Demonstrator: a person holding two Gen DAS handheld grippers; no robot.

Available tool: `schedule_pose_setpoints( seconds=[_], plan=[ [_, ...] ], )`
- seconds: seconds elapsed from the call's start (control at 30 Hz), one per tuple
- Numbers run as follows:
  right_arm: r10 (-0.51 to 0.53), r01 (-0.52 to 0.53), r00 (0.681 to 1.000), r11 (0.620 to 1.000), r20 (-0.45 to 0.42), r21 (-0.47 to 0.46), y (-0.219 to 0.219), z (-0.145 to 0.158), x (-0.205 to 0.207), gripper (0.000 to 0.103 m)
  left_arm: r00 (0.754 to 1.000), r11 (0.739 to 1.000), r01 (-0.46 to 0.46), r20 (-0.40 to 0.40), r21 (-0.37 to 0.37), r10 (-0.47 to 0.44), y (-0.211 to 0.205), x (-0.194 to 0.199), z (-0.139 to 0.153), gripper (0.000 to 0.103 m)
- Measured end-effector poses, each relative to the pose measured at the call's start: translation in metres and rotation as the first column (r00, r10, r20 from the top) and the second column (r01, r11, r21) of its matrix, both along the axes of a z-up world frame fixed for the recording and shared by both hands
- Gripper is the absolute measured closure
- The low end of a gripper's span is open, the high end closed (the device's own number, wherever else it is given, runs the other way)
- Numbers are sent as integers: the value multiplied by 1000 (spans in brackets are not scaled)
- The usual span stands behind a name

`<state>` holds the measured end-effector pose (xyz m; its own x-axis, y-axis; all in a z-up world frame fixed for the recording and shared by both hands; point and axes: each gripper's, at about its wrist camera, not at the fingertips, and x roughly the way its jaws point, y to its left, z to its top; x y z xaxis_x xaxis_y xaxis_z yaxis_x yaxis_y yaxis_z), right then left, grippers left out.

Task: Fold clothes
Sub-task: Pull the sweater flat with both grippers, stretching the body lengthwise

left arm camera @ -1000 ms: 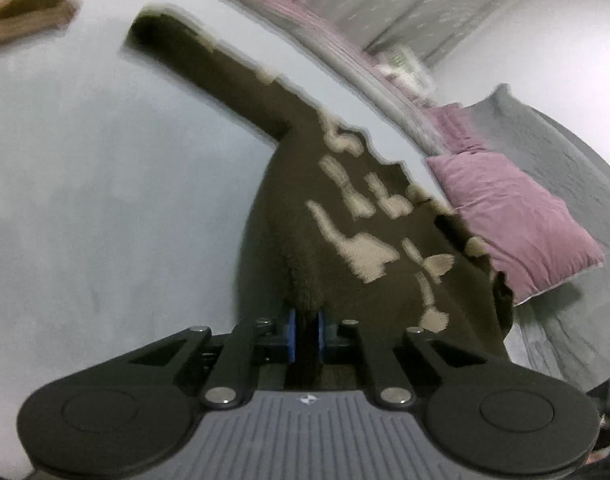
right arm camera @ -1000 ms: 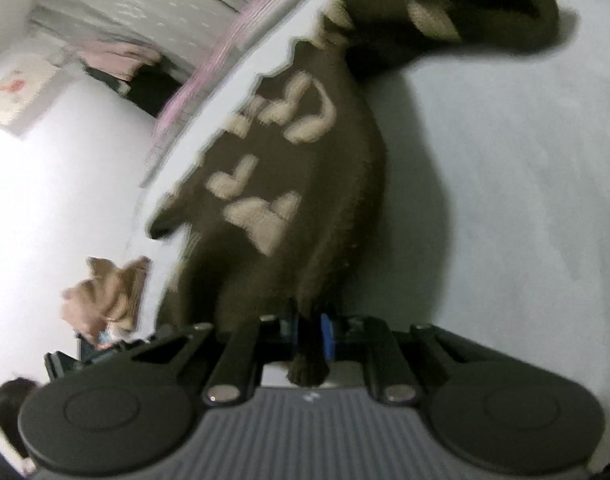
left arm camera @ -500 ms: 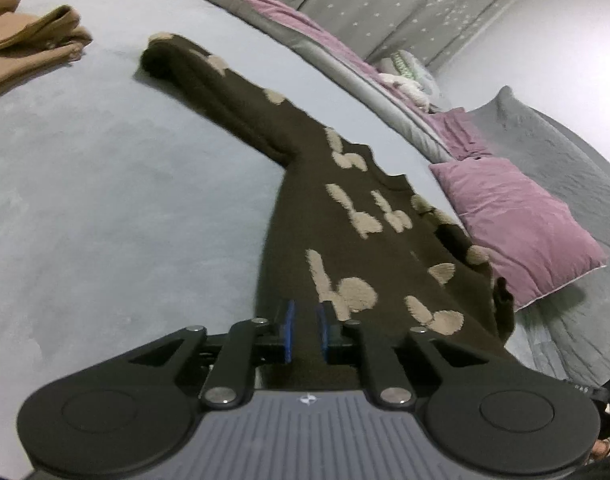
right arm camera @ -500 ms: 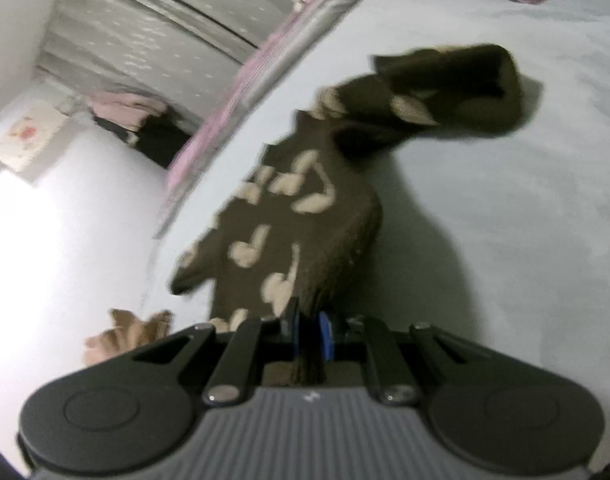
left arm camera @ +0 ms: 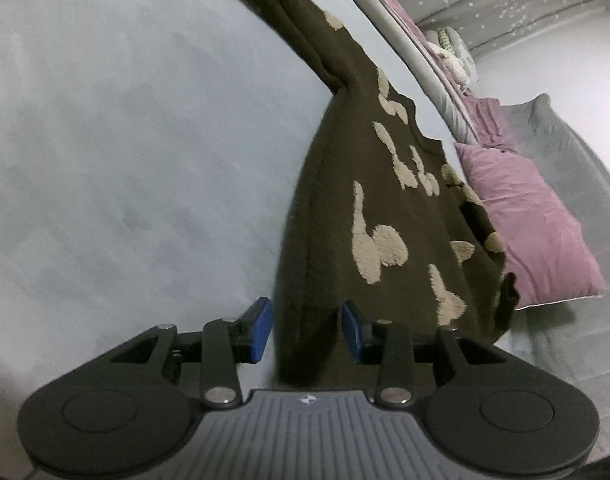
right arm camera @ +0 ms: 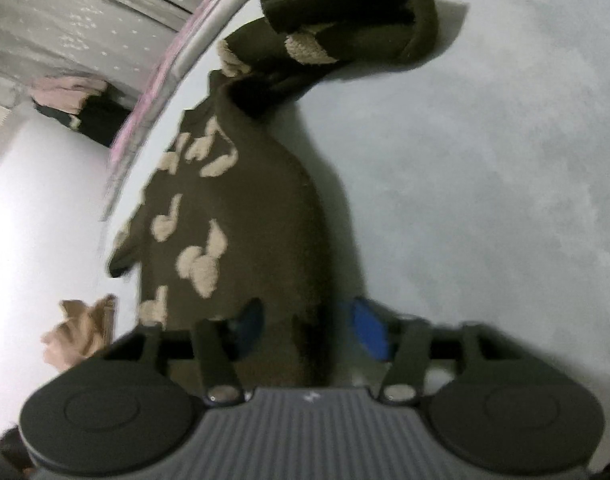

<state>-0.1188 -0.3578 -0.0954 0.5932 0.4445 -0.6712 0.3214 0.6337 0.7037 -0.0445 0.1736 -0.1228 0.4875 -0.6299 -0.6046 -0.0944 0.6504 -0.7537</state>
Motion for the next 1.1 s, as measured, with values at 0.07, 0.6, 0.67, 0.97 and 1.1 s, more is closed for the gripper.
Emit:
schedule_pose_setpoints(
  seconds=[0.07,0.6,0.67,0.97,1.1],
  plan=[
    [-7,7,1000,999,6,31,-2,-6,0,51,1000,1000,7,-1,-27,-7,-3,1,-3,66],
    [-50,45,998,988,28,150,14,-8,2,93,994,997,-41,109,67,34,3,-23,48,96],
    [-30,22,998,991,55,133,18,8,-3,93,994,996,-27,112,87,17,5,-30,61,96],
    [54,-56,996,998,74,20,33,56,-27,93,988,970,83,111,229,-111,-3,-73,86,96],
    [83,-82,996,996,37,-25,35,60,-38,93,981,946,141,87,293,-173,-10,-89,79,95]
  ],
)
